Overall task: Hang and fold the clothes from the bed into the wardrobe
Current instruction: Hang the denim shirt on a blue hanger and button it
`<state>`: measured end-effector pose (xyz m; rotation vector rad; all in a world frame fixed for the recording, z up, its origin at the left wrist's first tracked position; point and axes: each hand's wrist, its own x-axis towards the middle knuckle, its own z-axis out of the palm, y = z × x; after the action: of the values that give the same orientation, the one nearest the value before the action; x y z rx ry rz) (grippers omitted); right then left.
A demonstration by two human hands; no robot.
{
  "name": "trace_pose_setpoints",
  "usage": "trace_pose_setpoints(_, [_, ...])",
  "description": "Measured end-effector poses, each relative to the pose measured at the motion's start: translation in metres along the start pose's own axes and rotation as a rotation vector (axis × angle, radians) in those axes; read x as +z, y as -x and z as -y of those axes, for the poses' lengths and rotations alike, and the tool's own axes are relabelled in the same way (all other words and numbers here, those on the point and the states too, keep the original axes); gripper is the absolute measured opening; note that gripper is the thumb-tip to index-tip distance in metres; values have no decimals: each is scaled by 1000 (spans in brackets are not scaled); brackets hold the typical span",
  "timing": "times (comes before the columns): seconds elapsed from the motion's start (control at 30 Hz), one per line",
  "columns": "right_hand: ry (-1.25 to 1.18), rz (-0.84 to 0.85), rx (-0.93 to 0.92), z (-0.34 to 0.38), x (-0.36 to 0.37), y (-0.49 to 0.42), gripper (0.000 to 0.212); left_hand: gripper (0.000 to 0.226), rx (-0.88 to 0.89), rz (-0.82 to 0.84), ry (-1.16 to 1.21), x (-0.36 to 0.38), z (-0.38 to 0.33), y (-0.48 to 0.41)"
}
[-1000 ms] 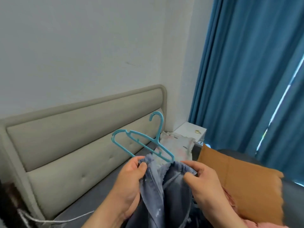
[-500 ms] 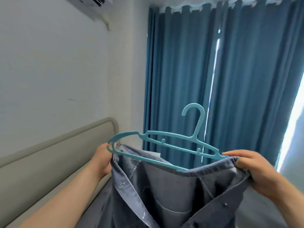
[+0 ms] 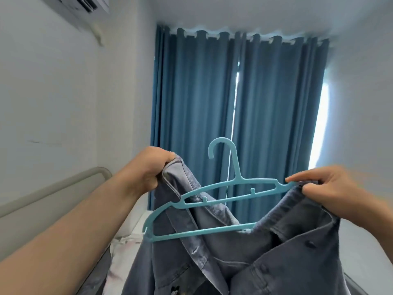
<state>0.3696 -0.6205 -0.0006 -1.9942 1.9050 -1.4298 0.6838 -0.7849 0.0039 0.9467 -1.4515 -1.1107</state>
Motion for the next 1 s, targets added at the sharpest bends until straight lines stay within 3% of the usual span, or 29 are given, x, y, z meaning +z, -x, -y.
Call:
trace_pose_setpoints(0.1, [-89, -128, 47, -3, -31, 3, 51, 38, 37, -16, -55, -4, -13, 2])
trace_pose_setpoints(0.2, [-121, -229, 74, -11, -58, 5, 52, 38, -14, 73, -121, -22, -10, -1])
trace_pose_setpoints(0.3, [-77, -265, 52, -10, -70, 4, 51, 29, -49, 178, -217, -30, -10, -1])
trace_pose_setpoints(0.4, [-35, -250, -2, -1, -75, 7, 55, 41, -97, 197, -256, -31, -15, 3])
trace_pose_setpoints(0.53, [88, -264, -139, 26, -75, 18, 62, 30, -178, 211, -86, -35, -31, 8])
trace_pose_setpoints(0.63, [142, -207, -206, 46, -66, 20, 64, 27, -176, 207, 170, -27, -48, 15])
trace_pose_setpoints(0.7, [101, -162, -225, 55, -56, 19, 59, 27, -104, 140, 378, -13, -57, 23])
trace_pose_setpoints(0.77, [-17, -167, -219, 55, -46, 15, 53, 26, 93, 52, 405, 4, -58, 32])
trace_pose_setpoints(0.9, [-276, -269, -144, 30, -28, 0, 56, 12, 761, -134, -321, 27, -34, 45])
trace_pose_setpoints(1.0, [-301, -270, -93, 13, -20, -5, 43, 43, 893, -120, -648, 28, -9, 36])
